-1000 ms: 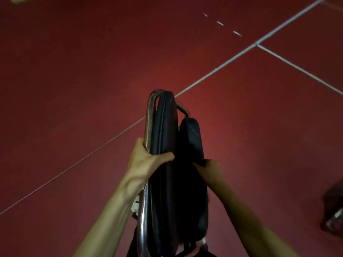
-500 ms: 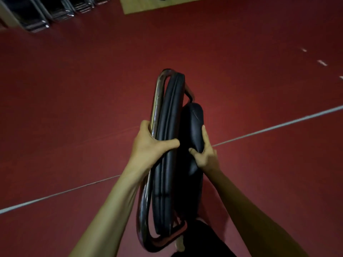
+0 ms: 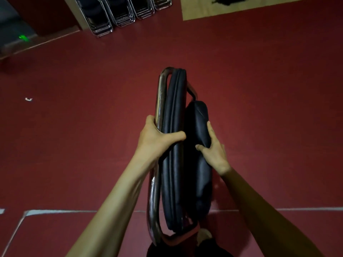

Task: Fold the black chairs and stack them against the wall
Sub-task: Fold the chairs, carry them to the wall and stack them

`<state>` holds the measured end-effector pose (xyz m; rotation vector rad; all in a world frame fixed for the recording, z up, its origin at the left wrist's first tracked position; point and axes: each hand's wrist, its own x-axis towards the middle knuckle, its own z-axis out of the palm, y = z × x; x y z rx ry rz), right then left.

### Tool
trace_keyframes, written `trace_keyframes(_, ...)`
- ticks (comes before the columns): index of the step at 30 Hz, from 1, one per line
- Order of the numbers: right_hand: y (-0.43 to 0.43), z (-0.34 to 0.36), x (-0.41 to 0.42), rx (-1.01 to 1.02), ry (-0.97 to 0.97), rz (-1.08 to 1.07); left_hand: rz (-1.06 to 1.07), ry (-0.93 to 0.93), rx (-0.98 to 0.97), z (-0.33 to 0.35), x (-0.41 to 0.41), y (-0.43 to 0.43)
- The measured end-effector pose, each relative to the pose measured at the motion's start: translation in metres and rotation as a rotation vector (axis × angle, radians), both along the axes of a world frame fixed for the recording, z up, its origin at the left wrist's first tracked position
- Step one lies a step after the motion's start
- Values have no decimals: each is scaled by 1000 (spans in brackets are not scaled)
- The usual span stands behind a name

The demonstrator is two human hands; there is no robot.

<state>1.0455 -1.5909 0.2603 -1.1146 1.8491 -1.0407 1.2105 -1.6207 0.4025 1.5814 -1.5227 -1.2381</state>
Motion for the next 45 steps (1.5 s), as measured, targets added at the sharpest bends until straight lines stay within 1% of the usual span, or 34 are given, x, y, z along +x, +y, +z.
trace_keyframes(6, -152, 5, -40, 103, 105, -4, -15, 71, 71, -4, -28, -163)
trace_keyframes(11, -289, -3, -78, 219, 192, -49, -77, 121, 188, -30, -53, -325)
trace_keyframes(15, -393, 1, -105, 267, 232, -111, -130, 167, 255, -38, -75, -441)
trace_keyframes(18, -466, 10, -128, 282, 237, -157, -166, 198, 263, -32, -103, -519)
trace_keyframes(22, -573, 18, -159, 278, 244, -221, -206, 195, 251, -23, -140, -634)
trace_keyframes(28, -769, 21, -202, 259, 280, -165, -160, 219, 233, -15, -177, -820)
trace_keyframes(33, -945, 35, -215, 229, 307, -99, -87, 256, 223, -10, -186, -982)
trace_keyframes(38, -1132, 29, -223, 205, 303, -68, -59, 269, 191, -14, -189, -1161)
trace_keyframes(42, -1277, 31, -227, 193, 249, -43, -9, 250, 165, -8, -197, -1296)
trace_keyframes(45, -1376, 35, -233, 157, 147, 10, 18, 224, 139, 0, -205, -1390)
